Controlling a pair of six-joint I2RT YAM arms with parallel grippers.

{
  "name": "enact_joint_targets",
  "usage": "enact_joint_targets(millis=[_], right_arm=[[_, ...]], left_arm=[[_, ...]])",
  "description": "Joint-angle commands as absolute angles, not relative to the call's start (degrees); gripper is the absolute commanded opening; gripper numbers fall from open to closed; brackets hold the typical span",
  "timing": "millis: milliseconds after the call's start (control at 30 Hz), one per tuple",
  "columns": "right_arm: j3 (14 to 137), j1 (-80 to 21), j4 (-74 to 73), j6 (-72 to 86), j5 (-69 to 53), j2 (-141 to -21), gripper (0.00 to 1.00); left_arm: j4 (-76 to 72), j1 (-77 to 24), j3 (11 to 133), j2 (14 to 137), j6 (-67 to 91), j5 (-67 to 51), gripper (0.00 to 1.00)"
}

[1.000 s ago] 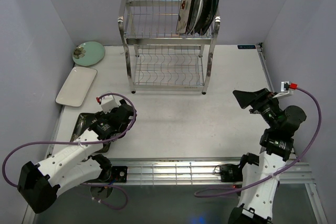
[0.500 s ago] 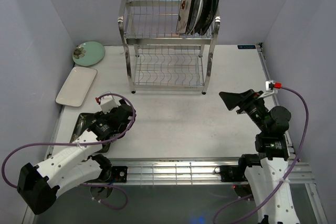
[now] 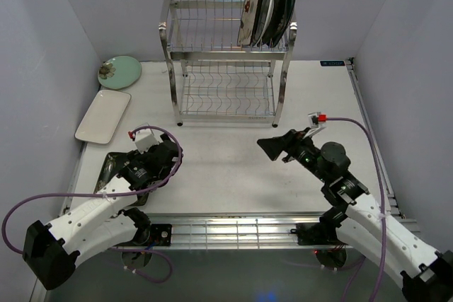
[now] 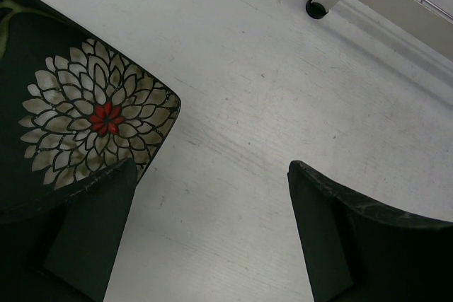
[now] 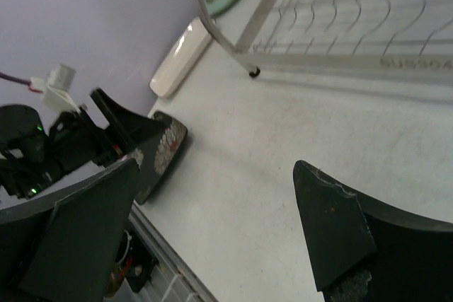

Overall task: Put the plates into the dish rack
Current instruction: Pick up the plate at the center of the board.

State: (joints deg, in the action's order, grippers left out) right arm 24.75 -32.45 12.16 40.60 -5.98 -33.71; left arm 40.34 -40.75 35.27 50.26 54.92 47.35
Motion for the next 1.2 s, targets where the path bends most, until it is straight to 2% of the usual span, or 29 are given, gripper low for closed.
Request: enact_joint_targets(millis=[0,267,700,933,967,1167], right_arm=[[21.89,-39.27,20.38,39.99,0.52,-38.66,0.95],[17.75,-40.34,31.28,45.96,-3.42,-47.45,0.98],[21.70,-50.88,49.38,53.96,-4.22,-70.03,1.00],[29.43,-54.14,56.94,58.27,-8.34,-86.82,0.91],[29.97,-54.23,58.00,58.79,-8.70,-88.05,0.87],[36.28,-56.77,57.83,59.15,-7.74,-95.00,0.86]], left_arm=[[40.52,-41.13,35.77,49.57,55.46,48.25,0.98],[42.80,-41.13,34.81,42.73,59.32,51.59,0.98],[43.59,-41.13,33.49,33.75,61.26,52.73,0.98],[44.38,-41.13,34.71,29.36,63.54,51.07,0.98],[44.47,-41.13,34.98,28.66,63.46,49.93,0.98],[46.05,-41.13,38.31,24.44,61.96,46.06,0.98]])
